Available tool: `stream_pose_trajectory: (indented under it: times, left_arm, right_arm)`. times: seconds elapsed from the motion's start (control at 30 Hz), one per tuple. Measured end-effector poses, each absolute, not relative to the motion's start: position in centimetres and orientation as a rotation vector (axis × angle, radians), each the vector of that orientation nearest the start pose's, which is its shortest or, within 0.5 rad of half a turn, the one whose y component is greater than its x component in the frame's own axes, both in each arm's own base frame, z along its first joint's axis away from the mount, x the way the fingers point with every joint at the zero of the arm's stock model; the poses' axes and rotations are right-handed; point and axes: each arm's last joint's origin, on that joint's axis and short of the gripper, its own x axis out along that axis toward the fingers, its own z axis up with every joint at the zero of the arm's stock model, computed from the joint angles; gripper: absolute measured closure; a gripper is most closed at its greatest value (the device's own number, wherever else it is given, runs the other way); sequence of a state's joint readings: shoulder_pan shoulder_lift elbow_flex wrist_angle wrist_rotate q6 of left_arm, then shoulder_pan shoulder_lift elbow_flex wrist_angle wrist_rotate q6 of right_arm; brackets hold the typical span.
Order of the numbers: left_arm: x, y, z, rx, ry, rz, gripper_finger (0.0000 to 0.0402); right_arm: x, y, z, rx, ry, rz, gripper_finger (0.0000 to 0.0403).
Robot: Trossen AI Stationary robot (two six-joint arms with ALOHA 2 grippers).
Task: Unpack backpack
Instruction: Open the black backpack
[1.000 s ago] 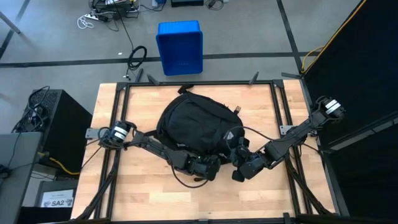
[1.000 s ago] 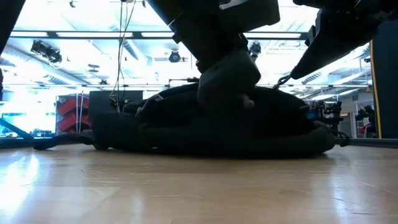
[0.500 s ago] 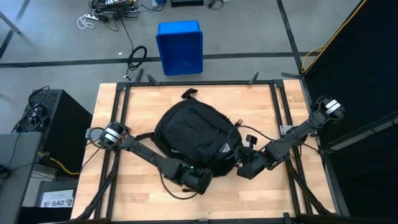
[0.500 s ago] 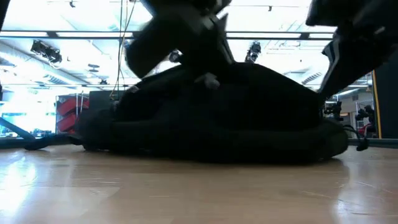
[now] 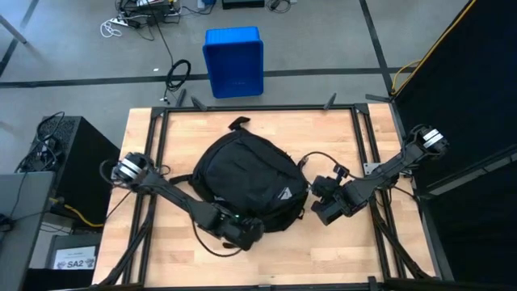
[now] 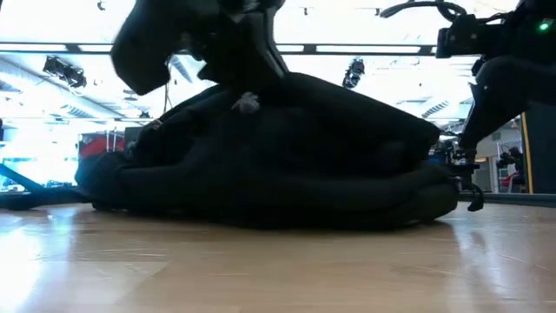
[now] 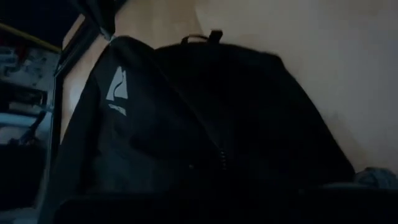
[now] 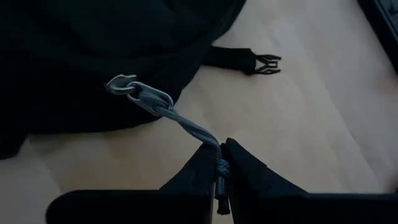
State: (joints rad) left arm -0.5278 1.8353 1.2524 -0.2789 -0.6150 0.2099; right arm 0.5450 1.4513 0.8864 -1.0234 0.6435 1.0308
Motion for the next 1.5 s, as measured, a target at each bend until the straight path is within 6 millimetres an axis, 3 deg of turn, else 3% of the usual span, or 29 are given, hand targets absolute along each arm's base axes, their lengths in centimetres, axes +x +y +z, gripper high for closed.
stream_pose_trajectory:
  times: [0.23,0.43,0.6,0.8,1.17,1.33,1.5]
  left_arm:
    - [29.7,-14.0,19.0,0.508,0.487,-0.144,0.0401]
    - [25.9,-10.0,17.2,0.398,0.373,-0.148,0.0401]
    - [23.7,-8.2,16.6,0.347,0.31,-0.179,0.0401]
    - [23.4,-6.2,16.0,0.29,0.315,-0.185,0.0401]
    - [23.9,-3.9,16.3,0.212,0.298,-0.117,0.0399]
    - [23.9,-4.6,18.2,0.195,0.213,-0.235,0.0359]
    - [23.6,-4.5,18.4,0.2,0.245,-0.239,0.0296]
  right_arm:
    - [20.8,11.4,19.4,-0.019,1.023,-0.559,0.0403]
    - [21.6,12.8,19.5,0.013,0.98,-0.417,0.0403]
    - [23.4,15.4,20.2,0.055,0.861,-0.084,0.0403]
    - [25.0,18.2,20.1,0.003,0.715,0.211,0.0403]
    - [25.9,16.1,18.7,0.029,0.818,0.074,0.0403]
    - [26.1,15.8,18.7,0.039,0.819,0.058,0.0403]
    - [26.2,15.7,18.7,0.034,0.806,0.033,0.0403]
